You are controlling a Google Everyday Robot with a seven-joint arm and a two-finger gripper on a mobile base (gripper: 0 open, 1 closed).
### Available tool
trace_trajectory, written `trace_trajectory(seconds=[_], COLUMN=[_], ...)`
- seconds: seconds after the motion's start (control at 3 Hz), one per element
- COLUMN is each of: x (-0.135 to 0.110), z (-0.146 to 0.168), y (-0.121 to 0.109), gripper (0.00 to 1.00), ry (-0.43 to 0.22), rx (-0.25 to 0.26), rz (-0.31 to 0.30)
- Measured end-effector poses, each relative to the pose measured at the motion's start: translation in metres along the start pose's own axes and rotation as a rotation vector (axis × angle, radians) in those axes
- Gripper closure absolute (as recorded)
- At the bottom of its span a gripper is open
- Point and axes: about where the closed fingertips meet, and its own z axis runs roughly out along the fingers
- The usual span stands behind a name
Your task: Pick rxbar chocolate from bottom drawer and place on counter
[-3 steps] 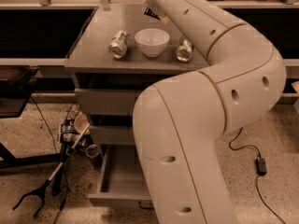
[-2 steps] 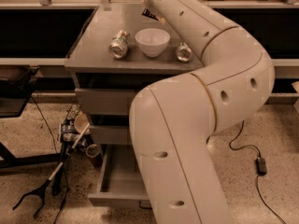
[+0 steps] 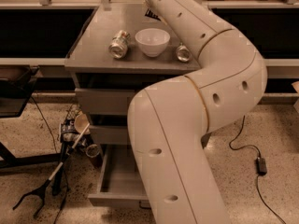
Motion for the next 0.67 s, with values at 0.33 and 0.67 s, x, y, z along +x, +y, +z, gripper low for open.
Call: trace_trajectory(seconds=[0.33, 0.67], x=[-0.003, -0.014], z=[0.001, -0.005], y=[-0.003, -0.007], gripper=[0.00, 0.00], ry=[-0.003, -0.017], rx=[0.011, 0.019], rz=[-0.004, -0.008])
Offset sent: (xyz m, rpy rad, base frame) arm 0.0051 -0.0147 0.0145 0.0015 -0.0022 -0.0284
